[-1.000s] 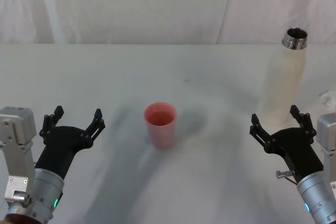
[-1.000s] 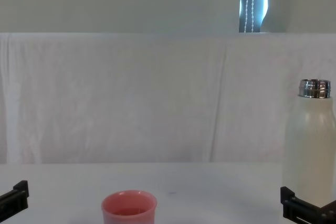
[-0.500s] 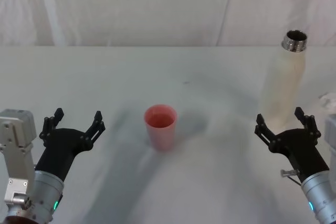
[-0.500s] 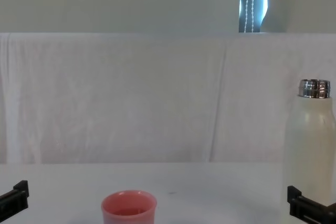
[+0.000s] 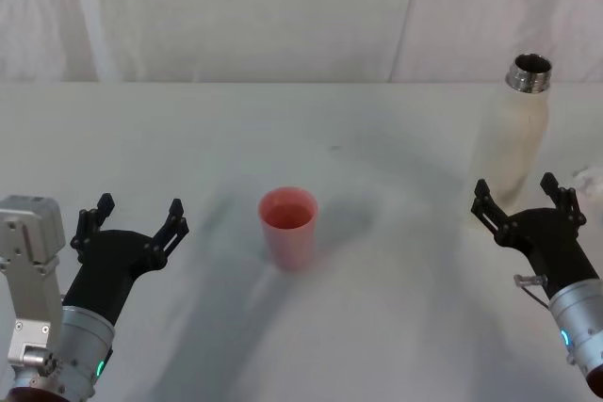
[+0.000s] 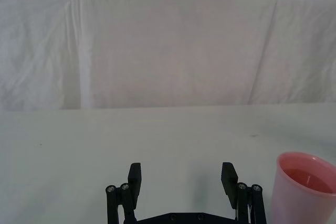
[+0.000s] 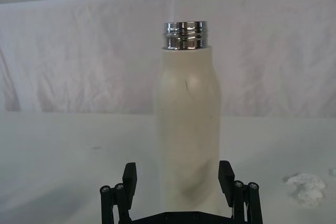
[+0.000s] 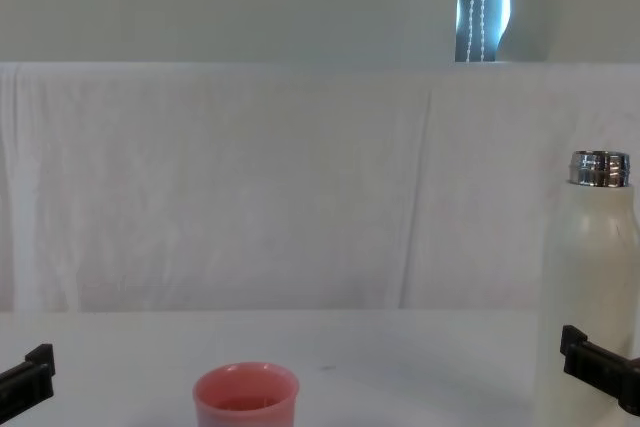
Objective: Grasp the thermos with one hand and pour water into the cup lid.
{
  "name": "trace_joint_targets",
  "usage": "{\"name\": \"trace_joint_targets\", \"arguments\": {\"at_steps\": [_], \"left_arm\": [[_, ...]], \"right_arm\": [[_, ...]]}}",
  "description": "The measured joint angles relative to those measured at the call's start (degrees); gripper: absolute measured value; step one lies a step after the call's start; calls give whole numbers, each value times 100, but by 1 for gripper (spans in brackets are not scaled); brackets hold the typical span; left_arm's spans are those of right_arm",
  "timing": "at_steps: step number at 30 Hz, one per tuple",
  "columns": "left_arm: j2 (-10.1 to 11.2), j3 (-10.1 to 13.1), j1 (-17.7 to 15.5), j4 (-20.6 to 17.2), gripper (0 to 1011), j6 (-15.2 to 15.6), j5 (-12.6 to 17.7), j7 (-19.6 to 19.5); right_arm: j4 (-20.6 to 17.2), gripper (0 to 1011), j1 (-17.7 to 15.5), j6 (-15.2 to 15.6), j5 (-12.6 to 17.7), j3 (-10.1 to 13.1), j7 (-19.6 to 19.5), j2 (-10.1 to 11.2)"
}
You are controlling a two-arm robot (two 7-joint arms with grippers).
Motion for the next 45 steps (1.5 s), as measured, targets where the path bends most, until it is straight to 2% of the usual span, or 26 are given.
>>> {"name": "trace_joint_targets", "arguments": {"at_steps": [14,45], "left_arm": [[0,0,0,0,1001,0,0,0],[0,0,0,0,1001,0,0,0]], "right_arm": [[521,1003,466,-58,-107,158,214,-158],[1221,1003,1157,-97,-249,213,371,-251]]}}
